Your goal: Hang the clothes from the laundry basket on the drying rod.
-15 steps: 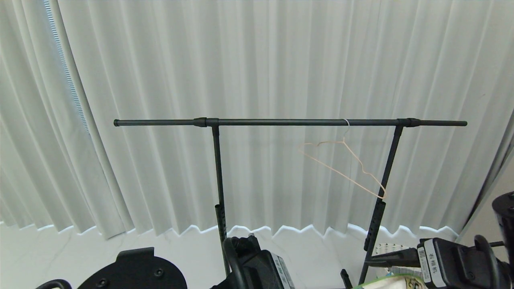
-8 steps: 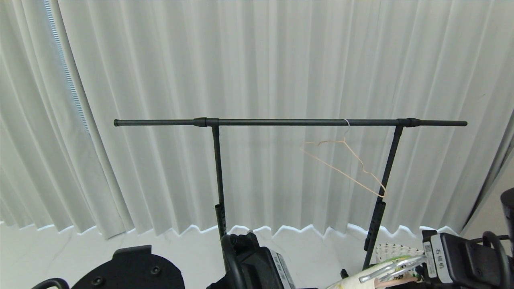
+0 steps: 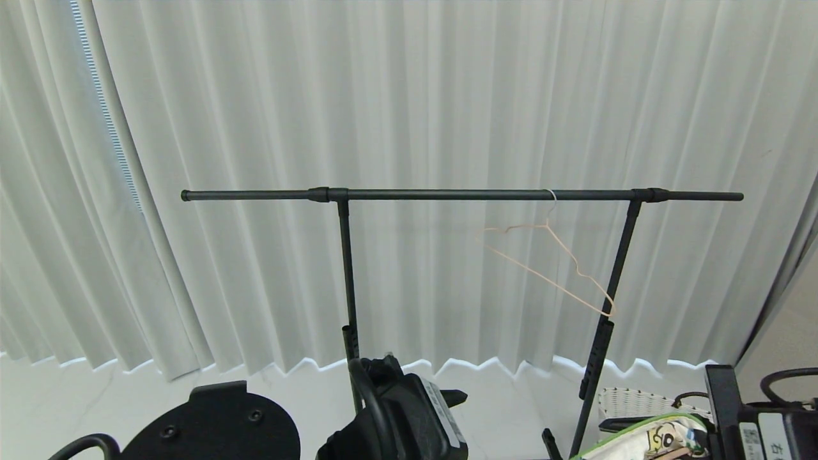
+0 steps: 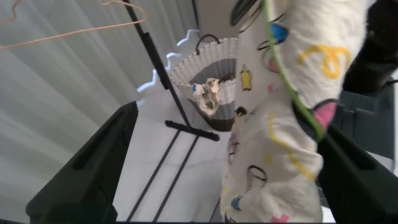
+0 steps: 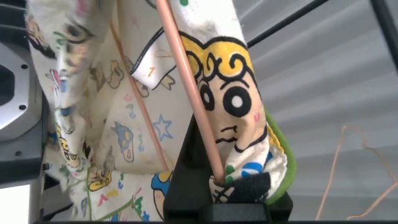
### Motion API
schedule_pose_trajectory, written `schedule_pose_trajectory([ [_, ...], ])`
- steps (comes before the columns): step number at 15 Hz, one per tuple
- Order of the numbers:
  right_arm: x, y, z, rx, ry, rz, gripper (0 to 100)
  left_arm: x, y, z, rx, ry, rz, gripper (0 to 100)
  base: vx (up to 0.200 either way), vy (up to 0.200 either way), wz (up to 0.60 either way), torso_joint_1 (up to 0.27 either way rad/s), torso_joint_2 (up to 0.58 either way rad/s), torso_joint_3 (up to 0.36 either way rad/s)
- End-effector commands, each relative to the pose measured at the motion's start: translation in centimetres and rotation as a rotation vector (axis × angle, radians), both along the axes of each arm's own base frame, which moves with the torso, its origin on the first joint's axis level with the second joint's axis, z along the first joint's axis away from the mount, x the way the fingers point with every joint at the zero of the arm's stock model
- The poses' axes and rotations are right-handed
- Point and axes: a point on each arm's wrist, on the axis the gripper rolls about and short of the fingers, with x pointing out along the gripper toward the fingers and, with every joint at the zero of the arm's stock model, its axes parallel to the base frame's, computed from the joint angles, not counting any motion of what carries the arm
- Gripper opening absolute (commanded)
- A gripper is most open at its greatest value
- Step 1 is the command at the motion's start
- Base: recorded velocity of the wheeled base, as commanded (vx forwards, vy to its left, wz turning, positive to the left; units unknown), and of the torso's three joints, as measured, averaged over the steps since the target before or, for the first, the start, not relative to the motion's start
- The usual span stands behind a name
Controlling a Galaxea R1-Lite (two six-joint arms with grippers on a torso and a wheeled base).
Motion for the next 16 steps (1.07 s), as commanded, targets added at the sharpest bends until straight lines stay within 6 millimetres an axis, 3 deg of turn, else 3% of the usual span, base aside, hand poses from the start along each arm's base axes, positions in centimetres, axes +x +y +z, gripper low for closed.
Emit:
schedule_pose_trajectory([
  [1,-0.4,-0.8,0.2,0.006,-0.01,-0.029,0,0.0,0.2,-0.1,0.003,0.002,0.006,100,0.0,0.0,0.0,0.0,0.0,0.0],
  [6,1.1,-3.0,-0.5,-0.014,0.039,-0.203,0,-0.1,1.3,-0.8,0.02,0.01,0.024,100,0.0,0.0,0.0,0.0,0.0,0.0],
  [13,1.1,-3.2,0.3,0.013,0.008,-0.214,0,0.1,7.2,-6.0,0.152,0.077,0.2,100,0.0,0.0,0.0,0.0,0.0,0.0],
  [16,1.1,-3.2,0.6,0.022,-0.003,-0.214,0,-0.2,7.7,-6.6,0.178,0.093,0.201,100,0.0,0.0,0.0,0.0,0.0,0.0],
])
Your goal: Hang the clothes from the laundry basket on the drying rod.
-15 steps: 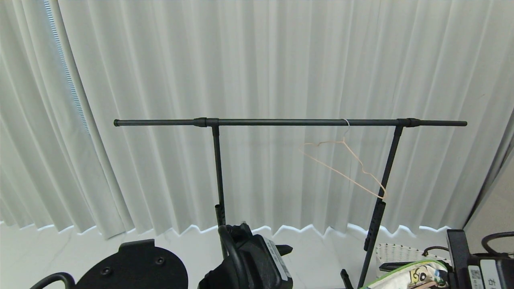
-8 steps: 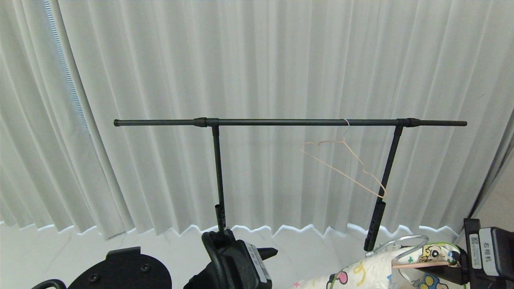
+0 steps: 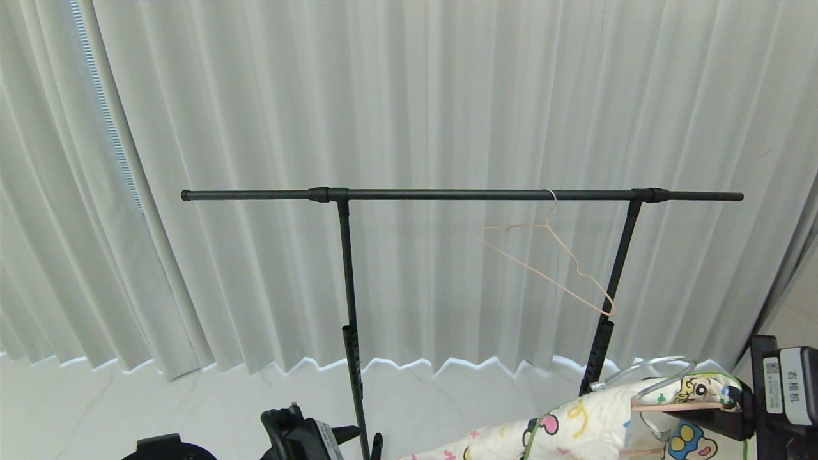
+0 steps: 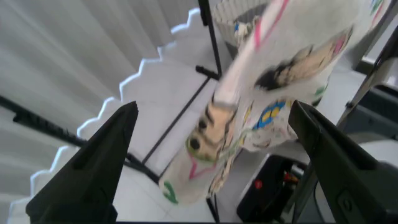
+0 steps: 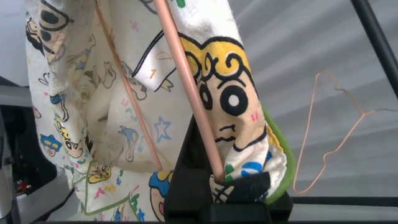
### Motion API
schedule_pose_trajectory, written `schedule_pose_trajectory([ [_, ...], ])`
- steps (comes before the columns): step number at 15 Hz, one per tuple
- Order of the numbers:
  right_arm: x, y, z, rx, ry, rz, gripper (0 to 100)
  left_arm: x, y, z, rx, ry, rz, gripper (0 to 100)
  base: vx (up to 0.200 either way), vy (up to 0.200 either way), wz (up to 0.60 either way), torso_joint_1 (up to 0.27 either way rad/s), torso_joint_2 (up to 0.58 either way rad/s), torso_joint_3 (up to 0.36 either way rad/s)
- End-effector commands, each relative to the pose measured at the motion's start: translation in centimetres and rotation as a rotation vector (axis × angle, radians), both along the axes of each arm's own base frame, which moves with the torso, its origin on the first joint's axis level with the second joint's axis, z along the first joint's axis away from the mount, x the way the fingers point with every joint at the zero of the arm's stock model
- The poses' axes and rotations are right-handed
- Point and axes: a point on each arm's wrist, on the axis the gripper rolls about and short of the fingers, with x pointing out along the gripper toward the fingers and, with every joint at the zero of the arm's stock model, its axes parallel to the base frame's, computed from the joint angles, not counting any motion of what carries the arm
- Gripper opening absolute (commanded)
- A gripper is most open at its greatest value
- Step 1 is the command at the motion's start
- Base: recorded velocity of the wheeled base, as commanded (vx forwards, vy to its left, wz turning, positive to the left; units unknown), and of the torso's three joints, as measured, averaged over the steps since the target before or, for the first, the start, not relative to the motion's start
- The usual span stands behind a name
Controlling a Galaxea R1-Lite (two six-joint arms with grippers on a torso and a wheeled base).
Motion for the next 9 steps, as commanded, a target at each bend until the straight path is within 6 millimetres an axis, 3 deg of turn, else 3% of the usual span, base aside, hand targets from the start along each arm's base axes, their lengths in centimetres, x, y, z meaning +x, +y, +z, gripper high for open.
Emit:
schedule_pose_trajectory([
  [1,-0.1,0.0,0.2,0.006,-0.008,0.002,0,0.0,0.2,-0.4,0.016,0.013,0.008,100,0.0,0.0,0.0,0.0,0.0,0.0],
  [4,0.0,0.0,0.5,0.024,-0.028,-0.002,0,0.7,0.5,-1.0,0.044,0.034,0.047,100,0.0,0.0,0.0,0.0,0.0,0.0],
  [5,0.0,0.0,0.5,0.028,-0.034,-0.002,0,0.8,0.5,-1.1,0.048,0.038,0.055,0,0.0,0.0,0.0,0.0,0.0,0.0],
  [9,-0.6,-0.4,0.8,0.048,-0.04,-0.017,0,1.0,0.4,-1.3,0.061,0.038,0.071,0,0.0,0.0,0.0,0.0,0.0,0.0],
])
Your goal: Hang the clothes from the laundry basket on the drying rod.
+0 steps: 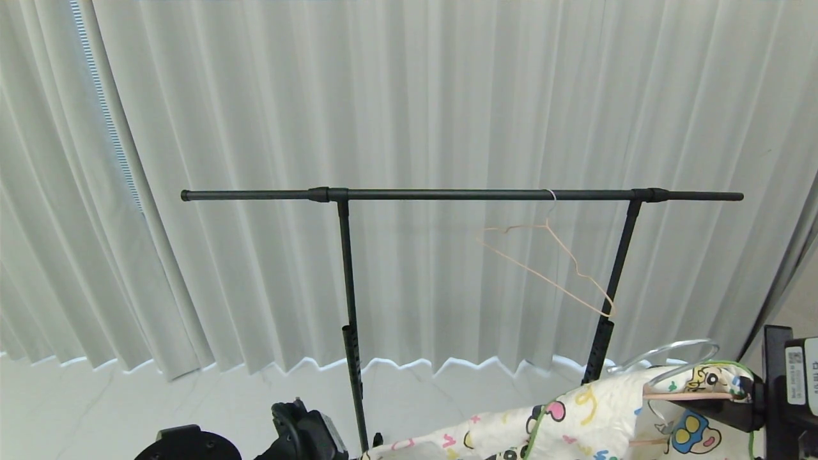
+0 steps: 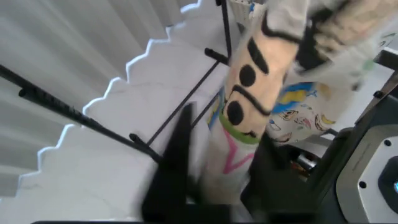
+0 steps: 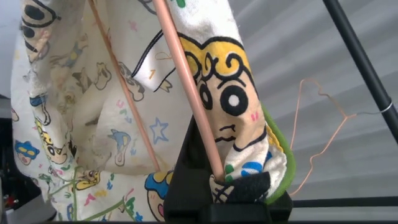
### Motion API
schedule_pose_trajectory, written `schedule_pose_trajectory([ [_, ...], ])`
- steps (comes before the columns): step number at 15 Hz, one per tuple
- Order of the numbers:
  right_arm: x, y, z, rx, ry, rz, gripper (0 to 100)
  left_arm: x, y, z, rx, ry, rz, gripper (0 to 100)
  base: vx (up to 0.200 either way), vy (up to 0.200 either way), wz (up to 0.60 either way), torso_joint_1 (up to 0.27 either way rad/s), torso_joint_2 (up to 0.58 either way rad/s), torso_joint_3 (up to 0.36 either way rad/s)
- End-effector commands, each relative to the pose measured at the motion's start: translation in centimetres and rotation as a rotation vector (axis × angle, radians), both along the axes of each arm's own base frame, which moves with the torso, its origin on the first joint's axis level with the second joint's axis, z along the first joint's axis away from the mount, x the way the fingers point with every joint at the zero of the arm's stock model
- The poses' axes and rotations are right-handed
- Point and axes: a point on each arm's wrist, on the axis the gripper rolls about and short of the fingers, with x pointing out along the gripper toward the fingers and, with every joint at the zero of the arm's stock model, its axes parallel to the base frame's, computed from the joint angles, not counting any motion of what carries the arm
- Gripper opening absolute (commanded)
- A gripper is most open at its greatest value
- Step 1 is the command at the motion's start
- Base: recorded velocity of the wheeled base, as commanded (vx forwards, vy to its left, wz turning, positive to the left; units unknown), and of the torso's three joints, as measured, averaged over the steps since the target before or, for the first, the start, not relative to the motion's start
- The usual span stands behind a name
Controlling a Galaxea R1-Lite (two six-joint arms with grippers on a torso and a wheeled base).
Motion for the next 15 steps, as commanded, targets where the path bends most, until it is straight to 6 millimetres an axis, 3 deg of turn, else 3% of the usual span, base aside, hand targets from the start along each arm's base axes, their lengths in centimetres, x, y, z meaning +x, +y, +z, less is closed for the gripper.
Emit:
schedule_pose_trajectory([
  [1,-0.5,-0.3,0.1,0.014,-0.004,-0.009,0,0.2,0.1,-0.2,0.021,-0.009,0.041,0,0.0,0.0,0.0,0.0,0.0,0.0],
  [4,-0.3,-0.7,0.1,0.025,0.01,-0.055,0,1.4,1.5,-0.2,0.075,-0.059,0.241,0,0.0,0.0,0.0,0.0,0.0,0.0],
  [10,-0.2,-0.9,0.2,0.034,0.01,-0.085,0,1.8,1.6,0.0,0.062,-0.068,0.275,0,0.0,0.0,0.0,0.0,0.0,0.0],
  [11,-0.1,-0.9,0.2,0.033,0.011,-0.085,0,1.8,1.5,0.0,0.064,-0.071,0.276,100,0.0,0.0,0.0,0.0,0.0,0.0],
  [15,0.0,-1.2,0.2,0.019,-0.002,-0.16,0,2.3,0.9,0.8,0.035,-0.121,0.304,100,0.0,0.0,0.0,0.0,0.0,0.0],
])
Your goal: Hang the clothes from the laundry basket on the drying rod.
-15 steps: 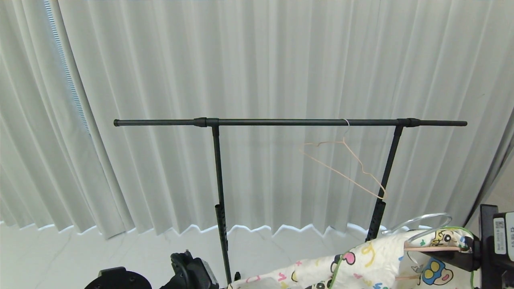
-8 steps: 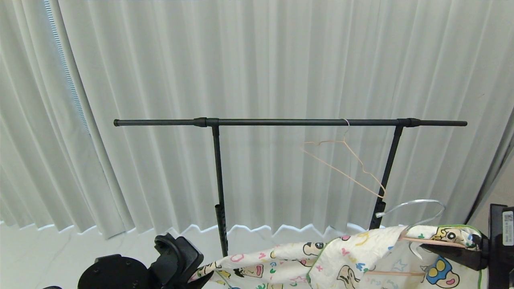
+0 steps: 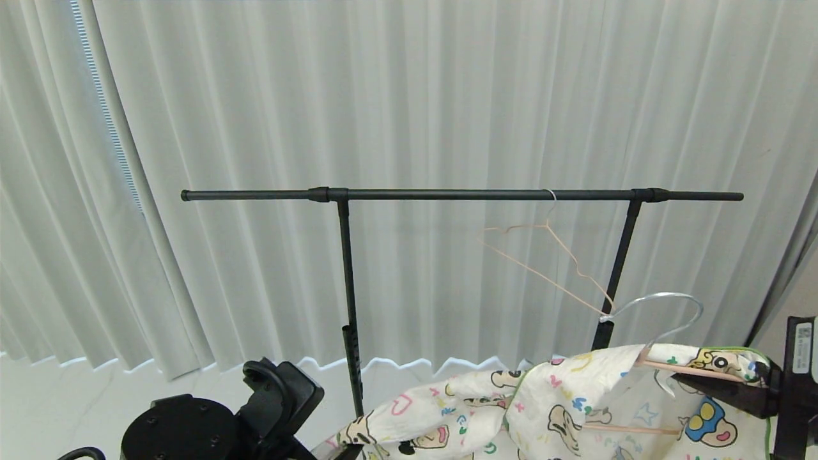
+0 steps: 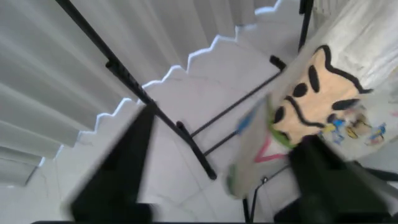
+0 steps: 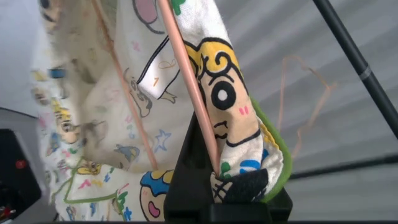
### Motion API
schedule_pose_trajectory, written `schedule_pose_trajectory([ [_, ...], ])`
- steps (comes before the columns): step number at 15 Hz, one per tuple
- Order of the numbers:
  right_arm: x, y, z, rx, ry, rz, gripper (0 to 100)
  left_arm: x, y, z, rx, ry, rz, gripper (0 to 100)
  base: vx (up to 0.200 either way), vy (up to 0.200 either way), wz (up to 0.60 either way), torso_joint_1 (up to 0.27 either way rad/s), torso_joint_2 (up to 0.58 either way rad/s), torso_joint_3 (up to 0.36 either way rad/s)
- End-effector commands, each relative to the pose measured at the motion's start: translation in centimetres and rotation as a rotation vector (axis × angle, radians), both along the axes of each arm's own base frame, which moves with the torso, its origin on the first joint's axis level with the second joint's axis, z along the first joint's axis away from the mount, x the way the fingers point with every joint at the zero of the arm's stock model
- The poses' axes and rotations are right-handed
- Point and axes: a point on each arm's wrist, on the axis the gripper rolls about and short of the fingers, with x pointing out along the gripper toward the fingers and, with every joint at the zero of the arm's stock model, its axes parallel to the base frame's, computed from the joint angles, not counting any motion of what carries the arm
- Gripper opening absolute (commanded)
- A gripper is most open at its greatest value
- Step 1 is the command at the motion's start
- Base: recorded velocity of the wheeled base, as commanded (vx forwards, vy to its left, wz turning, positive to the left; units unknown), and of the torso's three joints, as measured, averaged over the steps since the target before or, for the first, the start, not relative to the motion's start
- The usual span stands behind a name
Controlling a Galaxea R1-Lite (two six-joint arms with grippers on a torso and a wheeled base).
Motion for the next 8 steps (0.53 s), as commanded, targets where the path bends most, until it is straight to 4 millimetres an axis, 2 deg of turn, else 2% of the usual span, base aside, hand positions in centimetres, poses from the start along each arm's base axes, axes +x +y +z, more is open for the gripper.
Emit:
schedule_pose_trajectory([
  [1,0.1,-0.2,0.0,-0.001,-0.004,-0.025,0,0.1,-0.1,0.2,-0.012,-0.016,0.006,100,0.0,0.0,0.0,0.0,0.0,0.0],
  [4,0.6,-1.2,-0.1,-0.003,0.011,-0.144,0,0.3,-0.7,1.5,-0.112,-0.125,-0.005,100,0.0,0.0,0.0,0.0,0.0,0.0],
  [8,1.6,-2.7,-0.5,-0.008,0.043,-0.313,0,0.2,-0.4,1.9,-0.125,-0.162,0.029,100,0.0,0.0,0.0,0.0,0.0,0.0],
])
